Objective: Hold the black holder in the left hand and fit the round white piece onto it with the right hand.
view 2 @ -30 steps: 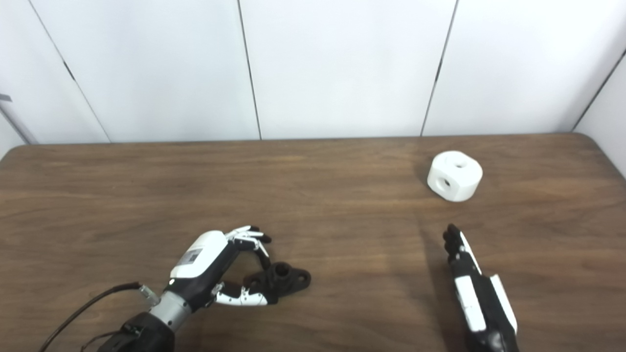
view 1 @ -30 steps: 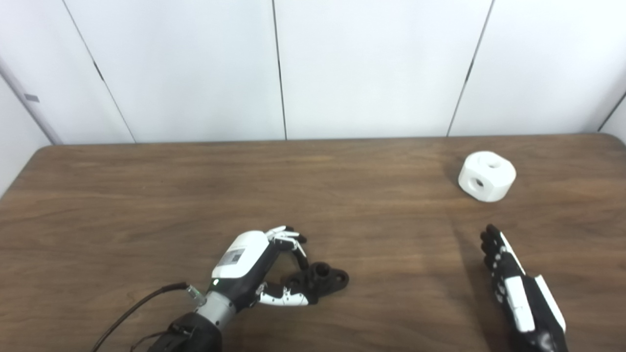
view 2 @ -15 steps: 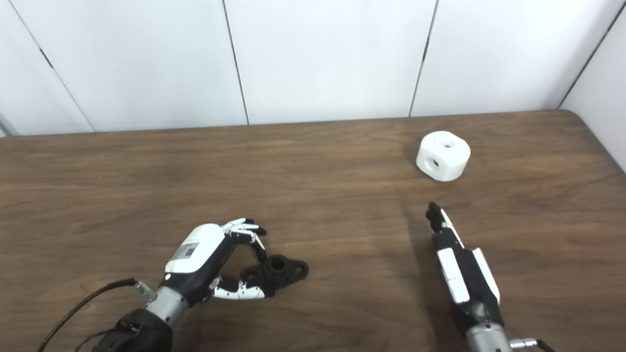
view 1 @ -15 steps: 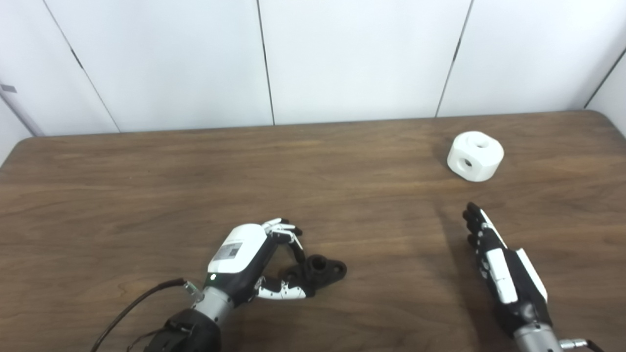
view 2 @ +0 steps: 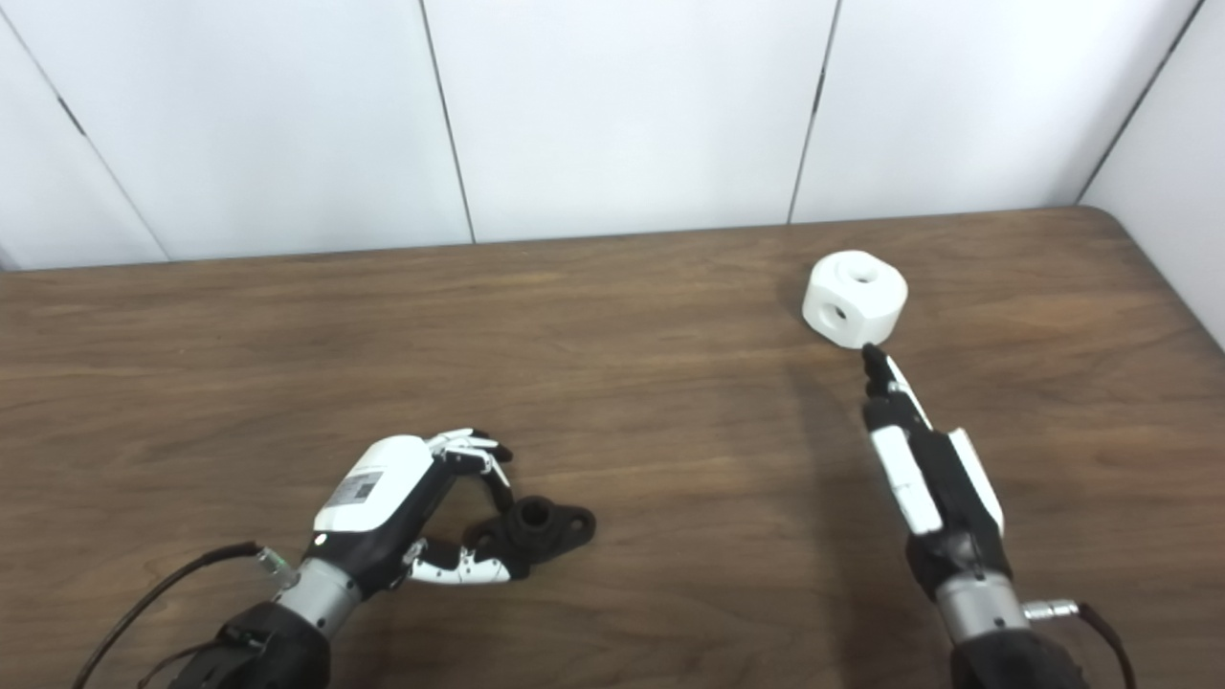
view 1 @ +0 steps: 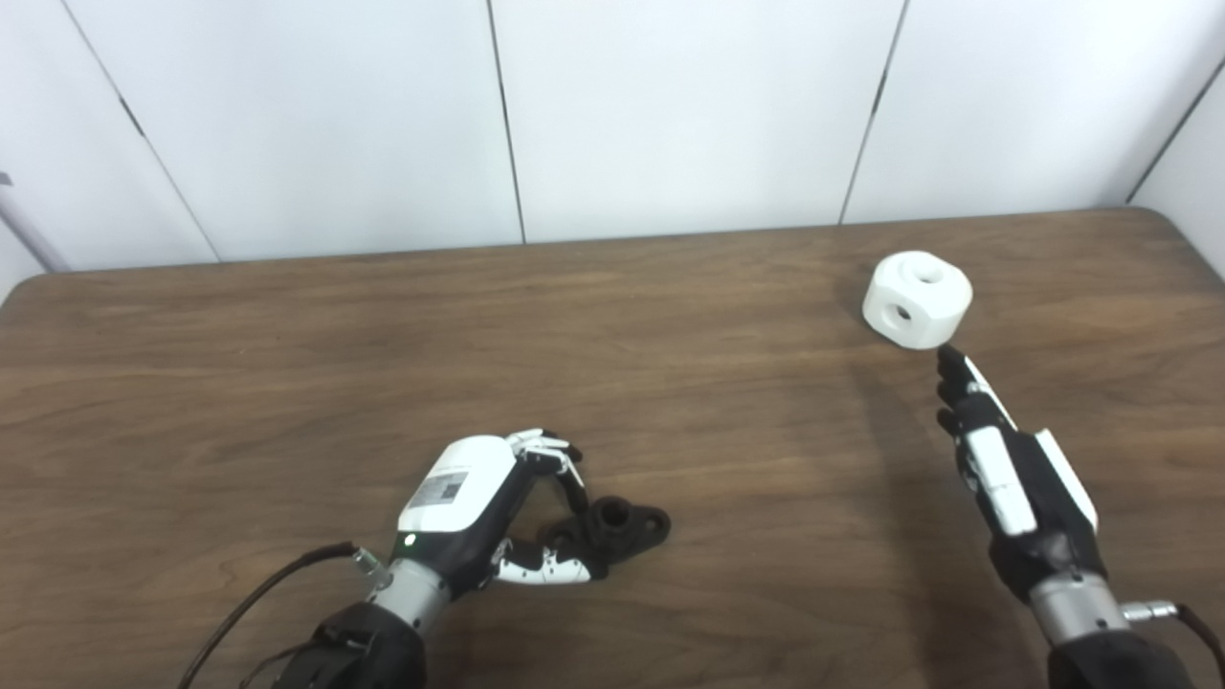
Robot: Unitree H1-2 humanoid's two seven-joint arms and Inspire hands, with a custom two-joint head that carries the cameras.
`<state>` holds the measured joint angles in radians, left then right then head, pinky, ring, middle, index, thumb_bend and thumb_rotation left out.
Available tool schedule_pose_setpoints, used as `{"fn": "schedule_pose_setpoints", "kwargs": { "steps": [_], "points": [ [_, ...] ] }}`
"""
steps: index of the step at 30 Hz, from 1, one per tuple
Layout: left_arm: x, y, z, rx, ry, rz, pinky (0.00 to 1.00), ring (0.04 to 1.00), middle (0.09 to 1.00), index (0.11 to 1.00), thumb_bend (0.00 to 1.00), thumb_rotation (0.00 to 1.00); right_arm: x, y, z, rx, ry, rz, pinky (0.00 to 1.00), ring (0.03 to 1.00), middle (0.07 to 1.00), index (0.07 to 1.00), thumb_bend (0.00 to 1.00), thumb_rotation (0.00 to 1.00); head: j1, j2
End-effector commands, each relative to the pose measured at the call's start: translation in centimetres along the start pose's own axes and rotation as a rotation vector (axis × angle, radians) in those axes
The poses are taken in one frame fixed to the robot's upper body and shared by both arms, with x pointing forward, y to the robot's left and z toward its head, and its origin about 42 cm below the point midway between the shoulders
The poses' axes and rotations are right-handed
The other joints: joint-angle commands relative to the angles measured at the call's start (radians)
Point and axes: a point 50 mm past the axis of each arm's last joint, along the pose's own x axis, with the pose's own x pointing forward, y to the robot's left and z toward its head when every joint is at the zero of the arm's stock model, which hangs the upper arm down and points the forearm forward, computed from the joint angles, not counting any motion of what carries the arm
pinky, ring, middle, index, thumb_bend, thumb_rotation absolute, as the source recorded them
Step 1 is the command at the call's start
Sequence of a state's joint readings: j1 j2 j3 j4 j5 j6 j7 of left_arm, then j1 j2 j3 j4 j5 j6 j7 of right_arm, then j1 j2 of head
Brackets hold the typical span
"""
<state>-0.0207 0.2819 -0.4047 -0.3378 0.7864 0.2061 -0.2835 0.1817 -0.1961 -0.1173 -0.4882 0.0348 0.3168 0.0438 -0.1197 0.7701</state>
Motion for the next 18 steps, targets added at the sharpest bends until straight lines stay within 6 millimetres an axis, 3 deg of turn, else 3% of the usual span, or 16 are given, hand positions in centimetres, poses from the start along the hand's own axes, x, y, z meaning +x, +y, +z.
{"fn": "schedule_pose_setpoints", "kwargs": {
  "steps": [1,7,11,18],
  "points": [
    [-0.6,-1.7,-1.3,-0.005,0.069,-0.109,0.82,0.880,0.788,0.487,0.52,0.05,0.8,-0.6,2.0,-0.022,-0.076,-0.004,1.00,1.000,1.000,0.986,0.66,0.84,-0.001,0.000],
    [-0.8,-2.0,-1.8,0.022,0.073,-0.111,0.83,0.877,0.787,0.487,0.52,0.05,2.7,-1.4,3.1,-0.062,-0.102,-0.036,1.00,1.000,1.000,0.991,0.66,0.70,-0.027,-0.012],
    [-1.0,-2.3,-2.2,0.052,0.061,-0.105,0.84,0.868,0.780,0.487,0.52,0.05,3.8,-2.0,3.7,-0.195,-0.114,-0.078,1.00,1.000,1.000,0.989,0.64,0.72,-0.055,-0.022],
    [-1.4,-2.5,-2.7,0.081,0.050,-0.101,0.87,0.866,0.778,0.487,0.52,0.05,6.0,-2.7,4.4,-0.371,-0.141,-0.127,0.97,0.981,0.988,0.966,0.67,0.63,-0.082,-0.039]
  ]
}}
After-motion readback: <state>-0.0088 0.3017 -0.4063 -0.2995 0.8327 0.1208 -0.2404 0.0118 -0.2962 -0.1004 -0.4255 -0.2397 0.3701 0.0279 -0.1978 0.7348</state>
